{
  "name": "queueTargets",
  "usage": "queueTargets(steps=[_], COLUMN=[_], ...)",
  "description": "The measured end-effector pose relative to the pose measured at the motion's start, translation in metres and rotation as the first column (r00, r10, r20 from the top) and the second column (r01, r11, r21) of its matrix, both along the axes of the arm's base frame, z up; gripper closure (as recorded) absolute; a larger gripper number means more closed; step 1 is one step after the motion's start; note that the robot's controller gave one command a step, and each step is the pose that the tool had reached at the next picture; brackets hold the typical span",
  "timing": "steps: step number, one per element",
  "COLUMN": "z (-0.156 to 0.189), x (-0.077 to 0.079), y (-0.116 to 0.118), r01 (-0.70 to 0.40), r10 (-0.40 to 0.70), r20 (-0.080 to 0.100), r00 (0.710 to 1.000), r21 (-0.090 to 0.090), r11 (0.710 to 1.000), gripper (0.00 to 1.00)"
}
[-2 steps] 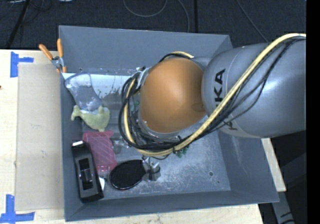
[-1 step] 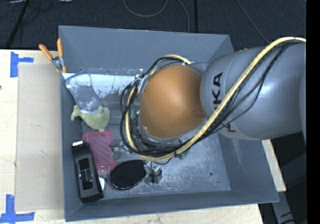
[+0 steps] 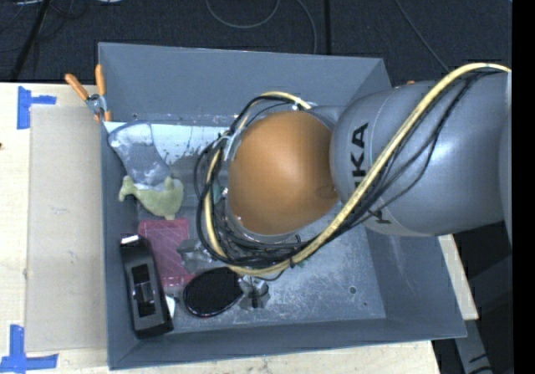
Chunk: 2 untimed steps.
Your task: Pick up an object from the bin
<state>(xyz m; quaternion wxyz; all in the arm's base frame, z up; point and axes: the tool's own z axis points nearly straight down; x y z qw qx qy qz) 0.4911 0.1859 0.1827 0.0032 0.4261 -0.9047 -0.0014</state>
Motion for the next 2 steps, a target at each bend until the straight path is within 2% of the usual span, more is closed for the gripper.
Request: queueTargets(steps=[1,2], z=[-0.008,-0.040], x=[0.000,-0.007], y=[0.008,0.011], r01=[-0.144,-0.189], r10=[0.144,0.189], r20=[0.005,0.000], r00=[0.990,0.982], r21=[0.003,0.002], r11=[0.990,0.982], gripper=[0.00,0.00])
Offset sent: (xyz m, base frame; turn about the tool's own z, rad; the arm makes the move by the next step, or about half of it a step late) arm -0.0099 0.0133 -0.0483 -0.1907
